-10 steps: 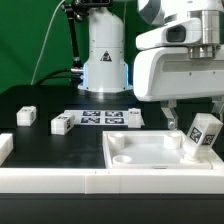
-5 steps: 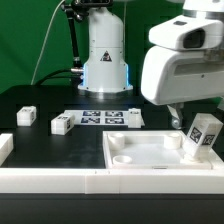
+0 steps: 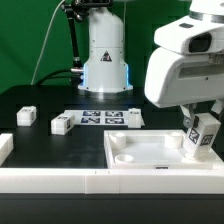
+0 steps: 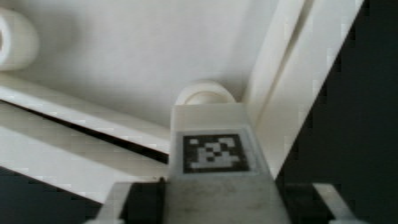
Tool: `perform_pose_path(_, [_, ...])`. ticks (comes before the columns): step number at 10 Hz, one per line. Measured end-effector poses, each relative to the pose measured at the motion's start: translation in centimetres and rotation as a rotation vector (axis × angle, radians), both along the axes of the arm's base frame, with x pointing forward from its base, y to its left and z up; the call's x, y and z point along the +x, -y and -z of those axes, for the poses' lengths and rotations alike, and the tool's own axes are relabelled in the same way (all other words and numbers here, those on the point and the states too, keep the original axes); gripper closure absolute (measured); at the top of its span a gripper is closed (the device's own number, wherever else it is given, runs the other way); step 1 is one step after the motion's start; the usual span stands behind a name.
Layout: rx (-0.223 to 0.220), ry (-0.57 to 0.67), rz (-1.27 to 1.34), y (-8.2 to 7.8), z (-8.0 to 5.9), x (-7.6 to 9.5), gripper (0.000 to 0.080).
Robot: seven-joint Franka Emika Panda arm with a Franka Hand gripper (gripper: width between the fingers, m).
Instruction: Assemble one leg
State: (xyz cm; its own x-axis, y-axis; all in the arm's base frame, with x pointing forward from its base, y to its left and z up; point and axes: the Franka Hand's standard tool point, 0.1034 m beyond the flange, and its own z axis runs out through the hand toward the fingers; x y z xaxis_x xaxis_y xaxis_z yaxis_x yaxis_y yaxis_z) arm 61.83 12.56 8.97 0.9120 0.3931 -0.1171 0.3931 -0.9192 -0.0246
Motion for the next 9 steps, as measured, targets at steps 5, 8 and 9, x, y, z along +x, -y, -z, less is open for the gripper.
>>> perform_pose_path(5, [0.019,0.083,0.159,0.62,0.09,-0.28,0.0506])
perform_pose_path(8, [0.034,0.141,0.452,0.55,0.08,-0.51,0.0506])
perform_pose_path(9, [0.036,0.152,0.527,0.6,0.1,-0.5,0.0505])
